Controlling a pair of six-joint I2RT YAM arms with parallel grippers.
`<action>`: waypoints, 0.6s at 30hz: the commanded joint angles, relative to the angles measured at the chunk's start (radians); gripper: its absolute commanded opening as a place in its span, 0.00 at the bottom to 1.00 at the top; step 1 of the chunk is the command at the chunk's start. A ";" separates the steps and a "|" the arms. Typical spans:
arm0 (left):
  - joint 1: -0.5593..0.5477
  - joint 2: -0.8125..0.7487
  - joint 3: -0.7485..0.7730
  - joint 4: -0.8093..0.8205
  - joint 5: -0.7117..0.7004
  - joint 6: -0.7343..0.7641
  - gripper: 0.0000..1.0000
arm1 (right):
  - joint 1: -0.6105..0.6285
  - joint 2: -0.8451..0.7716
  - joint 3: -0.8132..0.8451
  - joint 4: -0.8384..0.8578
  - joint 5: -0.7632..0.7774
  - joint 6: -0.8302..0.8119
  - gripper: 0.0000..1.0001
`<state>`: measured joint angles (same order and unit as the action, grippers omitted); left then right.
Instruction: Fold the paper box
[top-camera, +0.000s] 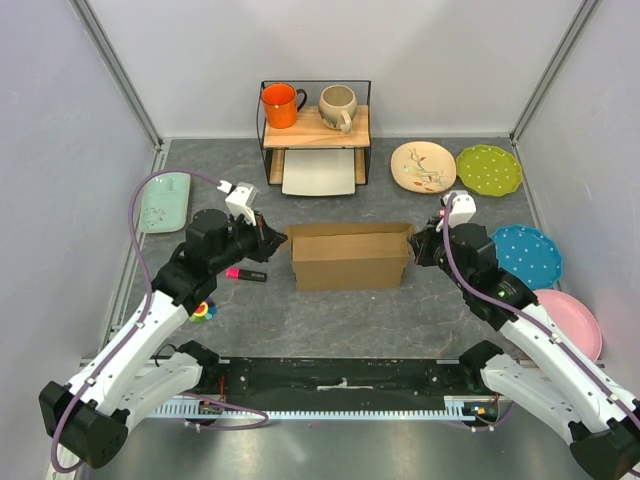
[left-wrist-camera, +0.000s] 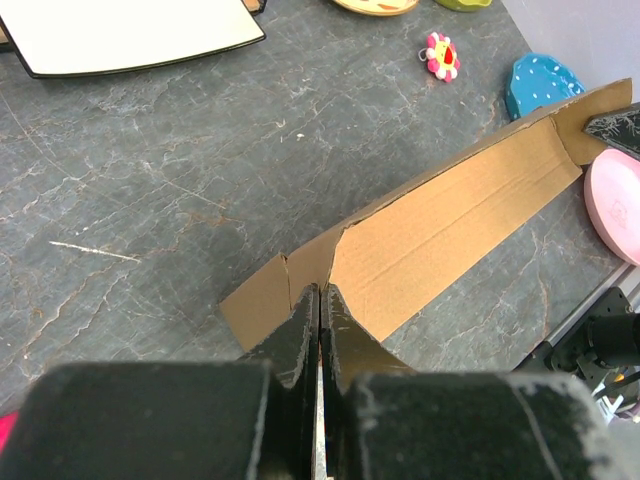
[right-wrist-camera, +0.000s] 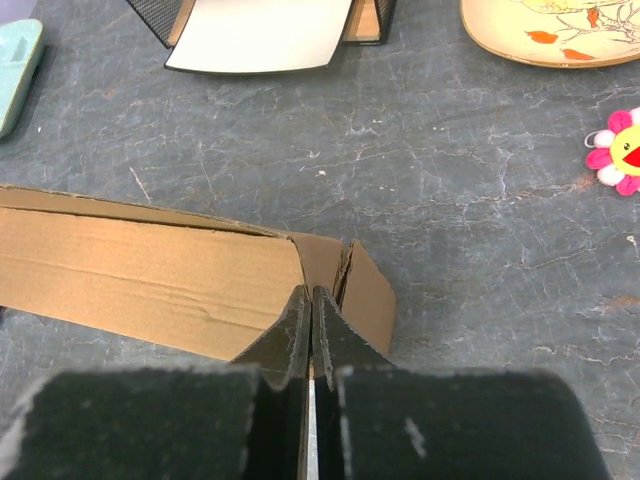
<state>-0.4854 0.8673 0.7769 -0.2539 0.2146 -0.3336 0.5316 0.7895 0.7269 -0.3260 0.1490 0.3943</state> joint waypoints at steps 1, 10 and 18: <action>0.002 0.010 0.045 0.004 0.005 0.010 0.04 | 0.022 -0.003 -0.079 -0.027 0.083 0.021 0.00; 0.002 0.038 0.036 0.002 0.086 0.008 0.20 | 0.044 0.030 -0.087 -0.019 0.116 0.025 0.00; 0.001 0.038 0.044 0.011 0.088 -0.011 0.03 | 0.054 0.053 -0.067 -0.021 0.112 0.029 0.00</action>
<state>-0.4835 0.9066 0.7883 -0.2588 0.2653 -0.3344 0.5770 0.8032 0.6750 -0.2180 0.2535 0.4091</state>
